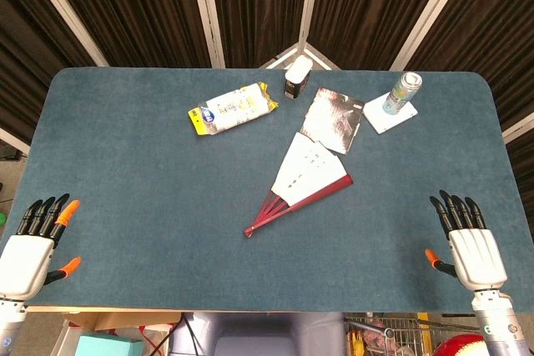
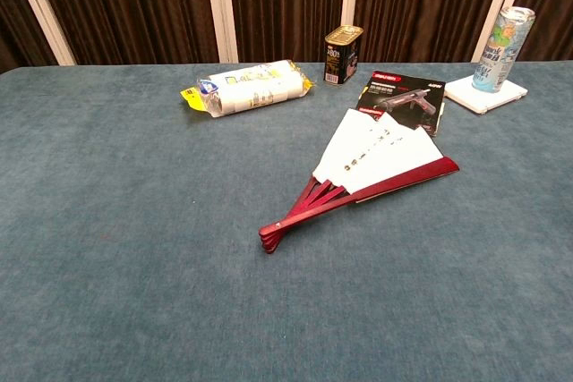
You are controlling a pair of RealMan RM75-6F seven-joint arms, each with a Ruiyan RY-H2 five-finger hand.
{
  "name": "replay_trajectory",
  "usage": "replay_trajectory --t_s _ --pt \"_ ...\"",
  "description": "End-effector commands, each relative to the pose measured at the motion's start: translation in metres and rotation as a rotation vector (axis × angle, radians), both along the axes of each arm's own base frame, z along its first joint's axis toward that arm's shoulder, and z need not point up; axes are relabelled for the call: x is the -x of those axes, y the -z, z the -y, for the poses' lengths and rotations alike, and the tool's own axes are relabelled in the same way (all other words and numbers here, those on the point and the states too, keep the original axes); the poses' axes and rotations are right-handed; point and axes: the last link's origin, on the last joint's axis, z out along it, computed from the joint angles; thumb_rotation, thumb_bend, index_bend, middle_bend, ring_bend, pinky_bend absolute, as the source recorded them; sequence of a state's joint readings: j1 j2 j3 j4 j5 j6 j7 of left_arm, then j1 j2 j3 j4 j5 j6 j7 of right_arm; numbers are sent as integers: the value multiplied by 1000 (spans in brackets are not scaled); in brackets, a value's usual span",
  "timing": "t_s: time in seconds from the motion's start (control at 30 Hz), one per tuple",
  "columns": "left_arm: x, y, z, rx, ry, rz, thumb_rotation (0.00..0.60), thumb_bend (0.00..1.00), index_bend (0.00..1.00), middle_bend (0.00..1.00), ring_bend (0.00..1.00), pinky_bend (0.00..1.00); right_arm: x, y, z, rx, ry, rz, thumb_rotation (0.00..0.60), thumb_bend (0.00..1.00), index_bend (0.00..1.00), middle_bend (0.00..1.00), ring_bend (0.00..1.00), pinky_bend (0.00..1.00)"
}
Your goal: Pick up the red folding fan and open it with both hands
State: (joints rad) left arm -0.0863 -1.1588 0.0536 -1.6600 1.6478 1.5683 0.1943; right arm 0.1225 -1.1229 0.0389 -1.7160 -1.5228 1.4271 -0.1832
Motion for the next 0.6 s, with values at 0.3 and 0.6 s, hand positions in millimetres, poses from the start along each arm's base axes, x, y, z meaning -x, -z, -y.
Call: replay_trajectory --t_s 0.3,0.6 --pt "0 0 0 -1 -14 20 600 0 0 0 0 0 -7 7 1 6 -45 34 600 249 0 0 0 0" --pt "-1 -1 -2 -5 -15 26 600 0 0 0 0 0 -23 38 20 -17 -178 89 600 249 222 49 4 0"
